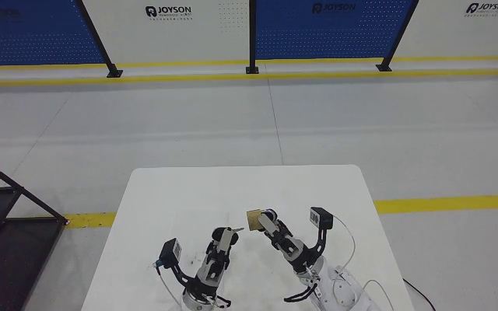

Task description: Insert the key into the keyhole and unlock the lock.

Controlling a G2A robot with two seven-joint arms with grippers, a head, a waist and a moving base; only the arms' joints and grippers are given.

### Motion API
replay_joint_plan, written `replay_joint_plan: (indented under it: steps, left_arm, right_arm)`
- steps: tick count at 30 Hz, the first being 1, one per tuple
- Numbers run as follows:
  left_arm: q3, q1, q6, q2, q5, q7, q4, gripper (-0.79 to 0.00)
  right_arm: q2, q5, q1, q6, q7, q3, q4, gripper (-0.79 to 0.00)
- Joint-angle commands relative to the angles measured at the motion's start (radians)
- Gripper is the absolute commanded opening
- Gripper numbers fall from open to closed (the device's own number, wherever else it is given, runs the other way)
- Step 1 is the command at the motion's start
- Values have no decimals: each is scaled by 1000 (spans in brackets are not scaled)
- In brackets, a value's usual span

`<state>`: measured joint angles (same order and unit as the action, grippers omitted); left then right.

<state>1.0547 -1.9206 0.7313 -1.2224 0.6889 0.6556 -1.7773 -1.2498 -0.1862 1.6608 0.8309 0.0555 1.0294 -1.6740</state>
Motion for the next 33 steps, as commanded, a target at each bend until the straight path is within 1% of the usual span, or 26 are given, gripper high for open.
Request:
replay_joint_plan:
  steps: [1, 15, 33]
  left_arm:
    - [-4, 5, -5, -2, 1, 1, 2, -785]
    - [-32, 44, -45, -18, -29, -6, 20, -785]
    - [-32, 52, -32, -27, -40, -17, 25, -785]
  right_arm:
    - [0, 0, 0, 0, 0, 0, 0, -785]
    - [0, 0, 0, 0, 0, 0, 0, -785]
    - [0, 0, 0, 0, 0, 0, 0, -785]
